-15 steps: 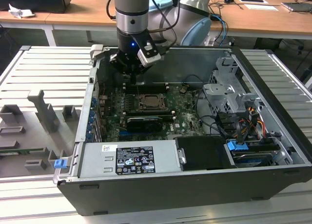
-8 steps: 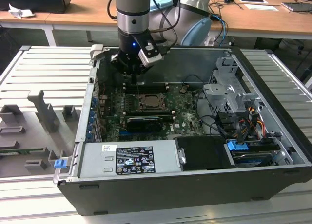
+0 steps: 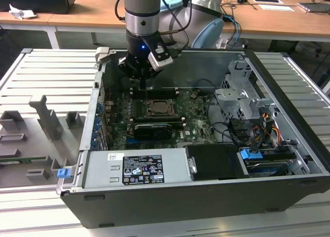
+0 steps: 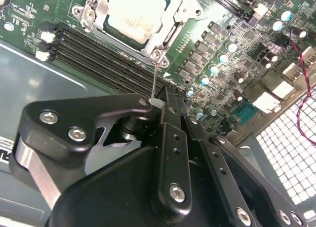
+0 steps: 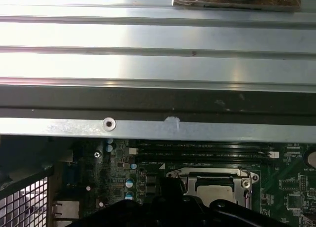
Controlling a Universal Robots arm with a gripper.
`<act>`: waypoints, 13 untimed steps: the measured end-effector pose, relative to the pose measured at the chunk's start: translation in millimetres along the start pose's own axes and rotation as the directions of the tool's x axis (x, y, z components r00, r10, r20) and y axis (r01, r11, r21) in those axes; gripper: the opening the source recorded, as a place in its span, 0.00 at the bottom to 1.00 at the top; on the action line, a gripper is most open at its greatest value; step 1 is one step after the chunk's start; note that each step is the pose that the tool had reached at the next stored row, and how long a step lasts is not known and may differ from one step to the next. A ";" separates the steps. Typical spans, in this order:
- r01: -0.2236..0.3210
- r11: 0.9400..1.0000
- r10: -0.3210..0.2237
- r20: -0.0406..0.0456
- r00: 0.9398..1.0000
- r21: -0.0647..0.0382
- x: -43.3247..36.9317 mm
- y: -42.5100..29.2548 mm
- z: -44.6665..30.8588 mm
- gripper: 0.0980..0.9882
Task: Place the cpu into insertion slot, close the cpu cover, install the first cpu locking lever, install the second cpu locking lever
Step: 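Install the first cpu locking lever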
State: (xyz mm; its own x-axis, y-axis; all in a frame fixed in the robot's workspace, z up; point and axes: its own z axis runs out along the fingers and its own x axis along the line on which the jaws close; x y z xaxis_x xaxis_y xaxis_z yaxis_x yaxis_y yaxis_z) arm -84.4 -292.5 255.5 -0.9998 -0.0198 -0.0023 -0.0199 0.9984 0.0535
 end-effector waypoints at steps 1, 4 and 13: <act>0.000 1.000 0.000 0.000 1.000 0.000 -1.6 0.0 0.1 0.01; 0.000 1.000 0.000 0.000 1.000 0.000 -8.4 -0.2 0.2 0.01; 0.000 1.000 0.000 0.000 1.000 0.000 -25.4 -0.6 1.0 0.01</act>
State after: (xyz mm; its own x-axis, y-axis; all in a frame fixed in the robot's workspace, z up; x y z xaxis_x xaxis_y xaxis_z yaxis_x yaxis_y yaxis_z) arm -59.0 -292.5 254.6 -0.9998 -0.0198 -0.0023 -0.0199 0.9984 0.0533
